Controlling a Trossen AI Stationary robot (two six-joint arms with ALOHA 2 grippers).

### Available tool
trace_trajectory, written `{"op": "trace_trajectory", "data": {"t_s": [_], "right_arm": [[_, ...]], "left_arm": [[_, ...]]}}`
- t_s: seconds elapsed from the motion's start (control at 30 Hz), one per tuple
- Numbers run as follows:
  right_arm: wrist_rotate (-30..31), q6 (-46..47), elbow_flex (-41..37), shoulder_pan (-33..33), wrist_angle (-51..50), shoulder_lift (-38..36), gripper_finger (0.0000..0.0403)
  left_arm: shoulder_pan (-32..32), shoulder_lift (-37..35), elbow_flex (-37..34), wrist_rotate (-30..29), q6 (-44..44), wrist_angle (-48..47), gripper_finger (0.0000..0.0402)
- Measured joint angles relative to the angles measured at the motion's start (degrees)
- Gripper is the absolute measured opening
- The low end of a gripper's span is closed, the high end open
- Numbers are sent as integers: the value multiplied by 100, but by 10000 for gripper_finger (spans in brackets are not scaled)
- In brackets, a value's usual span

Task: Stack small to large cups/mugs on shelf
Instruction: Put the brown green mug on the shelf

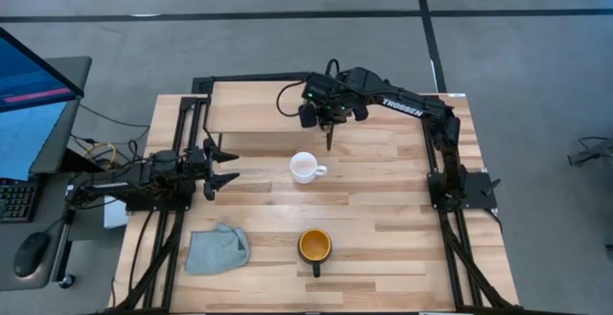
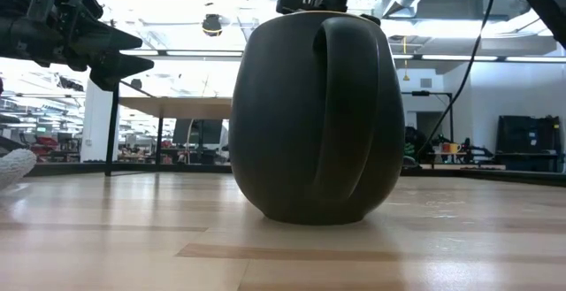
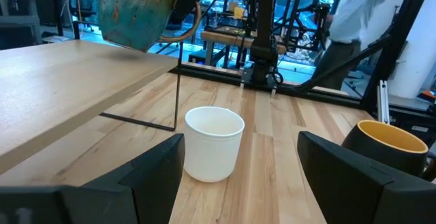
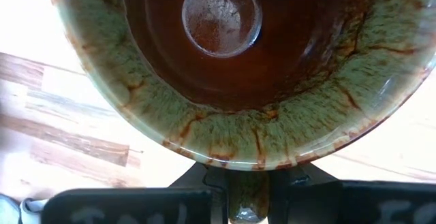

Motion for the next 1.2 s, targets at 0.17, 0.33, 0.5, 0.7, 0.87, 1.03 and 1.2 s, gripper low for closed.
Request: {"op": "trace_trajectory", "data": {"t_s": [0.17, 0.33, 0.5, 0.7, 0.87, 1.03, 1.2], "right_arm": [[0, 21, 0, 0, 0, 0, 64], [2, 25, 2, 0, 0, 28, 64], [97, -138, 54, 48, 6, 374, 64], [5, -435, 347, 4, 90, 620, 64], [-158, -372, 825, 5, -155, 691, 64], [-150, -91, 975, 46, -523, 669, 64], [-166, 23, 933, 34, -770, 667, 64]], "left_arm": [[0, -1, 0, 1, 0, 0, 277], [-1, 0, 0, 17, 0, -2, 277], [0, -1, 0, 57, 0, -11, 277], [-2, -1, 0, 97, 2, -15, 277], [-1, -1, 0, 101, 23, -17, 277], [-2, -1, 0, 105, 26, -17, 277], [-2, -1, 0, 110, 24, -20, 277]]}}
